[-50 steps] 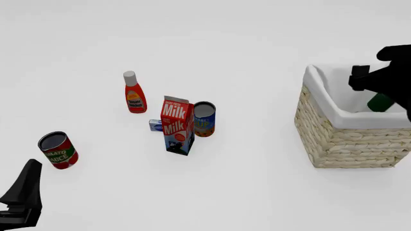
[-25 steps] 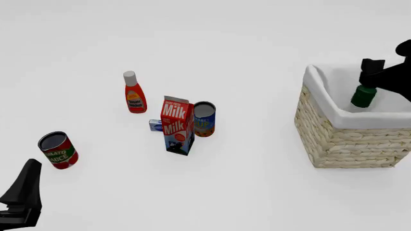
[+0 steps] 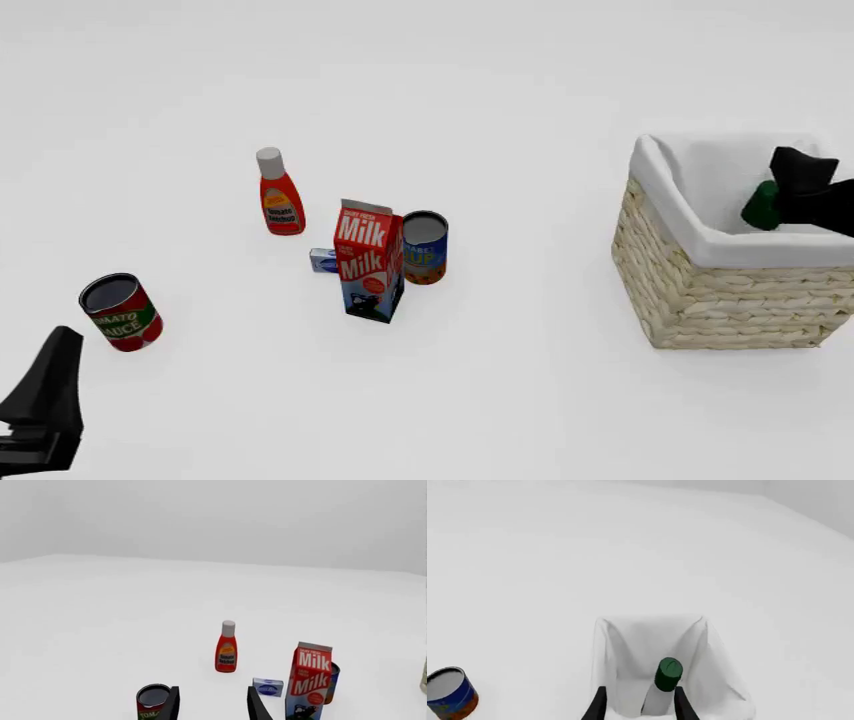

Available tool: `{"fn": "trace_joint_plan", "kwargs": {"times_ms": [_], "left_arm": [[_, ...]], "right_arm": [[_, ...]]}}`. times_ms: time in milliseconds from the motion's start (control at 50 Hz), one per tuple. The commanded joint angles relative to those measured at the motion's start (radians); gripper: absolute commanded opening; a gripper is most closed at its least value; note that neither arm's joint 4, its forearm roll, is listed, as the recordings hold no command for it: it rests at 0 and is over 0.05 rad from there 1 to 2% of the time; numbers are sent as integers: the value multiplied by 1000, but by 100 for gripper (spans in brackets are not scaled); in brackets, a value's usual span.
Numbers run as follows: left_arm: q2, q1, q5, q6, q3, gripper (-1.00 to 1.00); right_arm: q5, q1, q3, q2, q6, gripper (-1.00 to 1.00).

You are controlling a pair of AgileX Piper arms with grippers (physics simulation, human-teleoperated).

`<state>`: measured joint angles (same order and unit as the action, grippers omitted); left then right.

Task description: Pick the salad dressing and place it in the basket.

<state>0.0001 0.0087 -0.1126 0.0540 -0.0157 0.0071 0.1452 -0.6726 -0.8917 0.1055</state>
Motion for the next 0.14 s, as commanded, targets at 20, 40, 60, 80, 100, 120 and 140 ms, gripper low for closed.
{"fn": "trace_joint_plan", "kwargs": {"times_ms": [20, 40, 60, 80, 100, 120, 140], "left_arm": [[0, -3, 6, 0, -12, 100], [0, -3, 6, 0, -12, 100], [0, -4, 5, 1, -11, 100], [0, -4, 3, 1, -9, 100], [0, -4, 1, 1, -6, 100], [0, -5, 0, 1, -5, 100], [0, -6, -1, 1, -4, 100]], "right_arm": [[28, -6, 68, 95, -19, 100], [31, -8, 74, 105, -24, 100], [33, -9, 79, 111, -25, 100], [35, -8, 82, 117, -27, 100], [38, -8, 88, 125, -30, 100], [40, -8, 91, 131, -31, 100], [41, -8, 96, 137, -31, 100]]}}
